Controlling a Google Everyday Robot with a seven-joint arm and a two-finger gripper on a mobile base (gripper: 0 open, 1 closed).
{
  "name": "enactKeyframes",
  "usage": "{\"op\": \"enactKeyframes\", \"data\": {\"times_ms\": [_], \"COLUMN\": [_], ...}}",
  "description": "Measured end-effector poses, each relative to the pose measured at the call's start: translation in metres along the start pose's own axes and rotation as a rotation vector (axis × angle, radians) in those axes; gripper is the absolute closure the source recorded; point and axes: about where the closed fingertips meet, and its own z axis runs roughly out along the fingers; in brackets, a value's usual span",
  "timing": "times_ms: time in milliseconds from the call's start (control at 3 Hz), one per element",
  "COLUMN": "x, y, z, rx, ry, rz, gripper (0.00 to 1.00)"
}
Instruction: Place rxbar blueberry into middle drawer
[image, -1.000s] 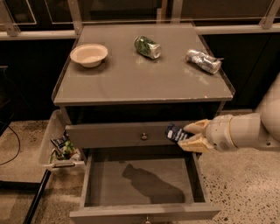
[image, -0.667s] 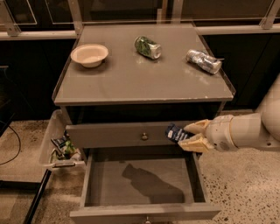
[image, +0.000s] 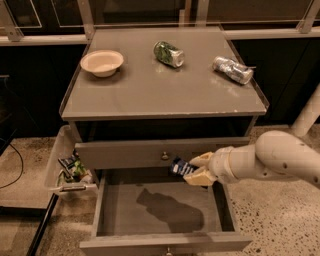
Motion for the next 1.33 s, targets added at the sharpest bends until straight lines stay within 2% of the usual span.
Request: {"op": "enactKeyframes", "data": {"times_ms": [333, 667, 1000, 1333], "x": [0.041, 0.099, 0.100, 0.118], "y": [0.001, -0.010, -0.010, -0.021], "z": [0.064, 0.120, 0.121, 0.137], "rx": [-0.044, -0.081, -0.081, -0.090], "ry": [0.027, -0.010, -0.010, 0.007], "rz": [0.009, 0.052, 0.052, 0.024], "gripper": [1.00, 1.00, 1.00, 1.00]}}
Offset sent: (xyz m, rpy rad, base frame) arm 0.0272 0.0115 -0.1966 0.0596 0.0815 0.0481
